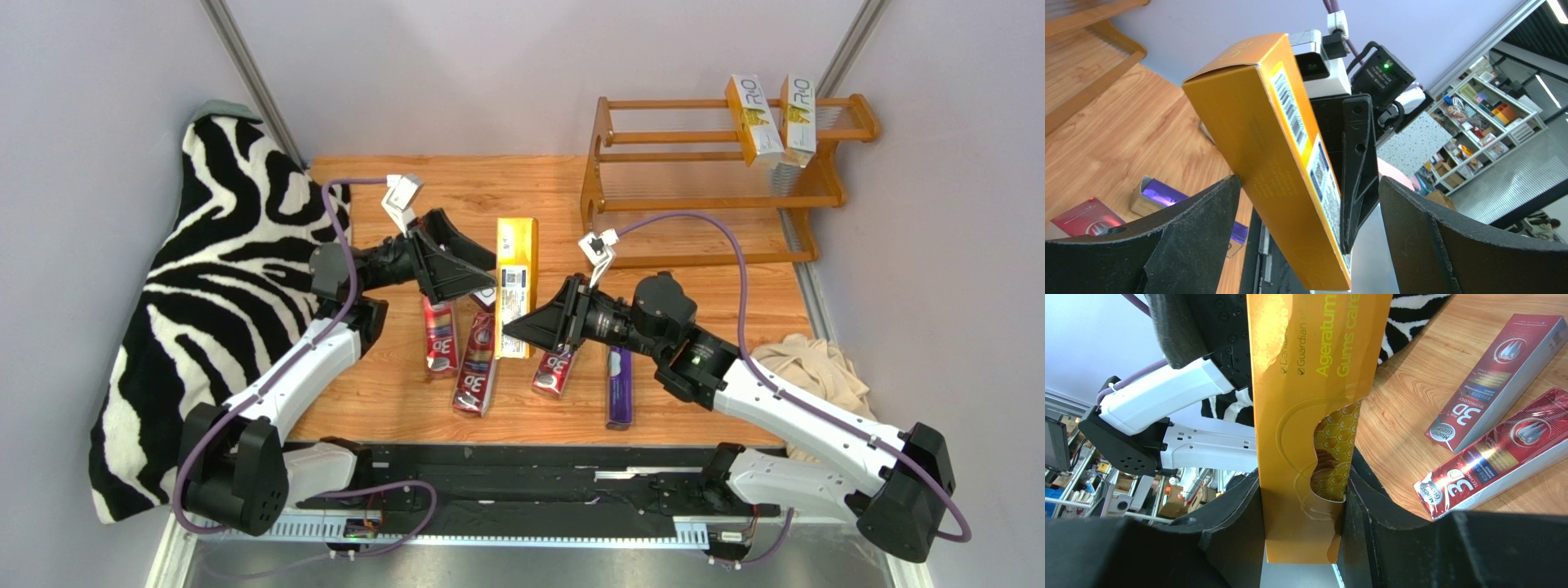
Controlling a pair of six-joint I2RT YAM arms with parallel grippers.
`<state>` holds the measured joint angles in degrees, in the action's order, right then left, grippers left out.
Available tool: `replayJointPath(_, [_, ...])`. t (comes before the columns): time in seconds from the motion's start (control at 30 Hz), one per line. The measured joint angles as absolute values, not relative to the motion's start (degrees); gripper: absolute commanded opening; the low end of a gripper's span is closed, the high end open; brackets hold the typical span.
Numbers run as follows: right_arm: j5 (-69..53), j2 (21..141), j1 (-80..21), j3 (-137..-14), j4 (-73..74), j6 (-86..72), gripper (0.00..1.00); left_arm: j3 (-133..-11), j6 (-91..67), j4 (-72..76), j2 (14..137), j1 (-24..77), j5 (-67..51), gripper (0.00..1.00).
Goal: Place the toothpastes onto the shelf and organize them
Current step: Pick up the toothpaste from the center of the board.
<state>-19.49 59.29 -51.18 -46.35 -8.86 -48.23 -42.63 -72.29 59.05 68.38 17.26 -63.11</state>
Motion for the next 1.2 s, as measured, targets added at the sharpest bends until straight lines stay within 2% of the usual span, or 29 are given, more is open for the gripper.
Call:
replayJointPath(0.13, [-20.49,59.18,-51.40,-46.54,-9.04,-48.12,0.29,-43.64,-66.70,51.20,68.34,18.41,-63.05,0.90])
replayJointPath(0.3, [-20.75,58.48,-51.48,-46.57,-6.87,-47.79,0.29,-45.69,-55.68,33.65,66.76,19.53,-61.25,0.91])
replayJointPath(0.47, [-21.54,58.59,-51.62,-46.57,-6.39,-47.75,0.29,-45.69,-53.67,32.10,65.80,20.25,-61.47,0.91])
replayJointPath(0.67, [-23.97,60.20,-51.64,-47.03,-7.42,-46.98,0.29,-45.69,-53.69,33.43,65.80,22.81,-64.20,0.86])
replayJointPath(0.87, [-24.12,60.84,-51.70,-48.80,-4.23,-44.51,0.29,-45.69,-53.65,33.67,65.80,24.69,-65.78,0.76])
replayJointPath(1.07, [-23.24,59.77,-52.05,-49.01,-2.46,-42.15,0.30,-45.69,-54.30,33.67,65.73,24.75,-66.00,0.54])
replayJointPath(1.2, [-23.11,59.27,-52.14,-49.01,-1.54,-40.62,0.30,-45.69,-55.61,33.95,65.67,24.84,-66.52,0.50])
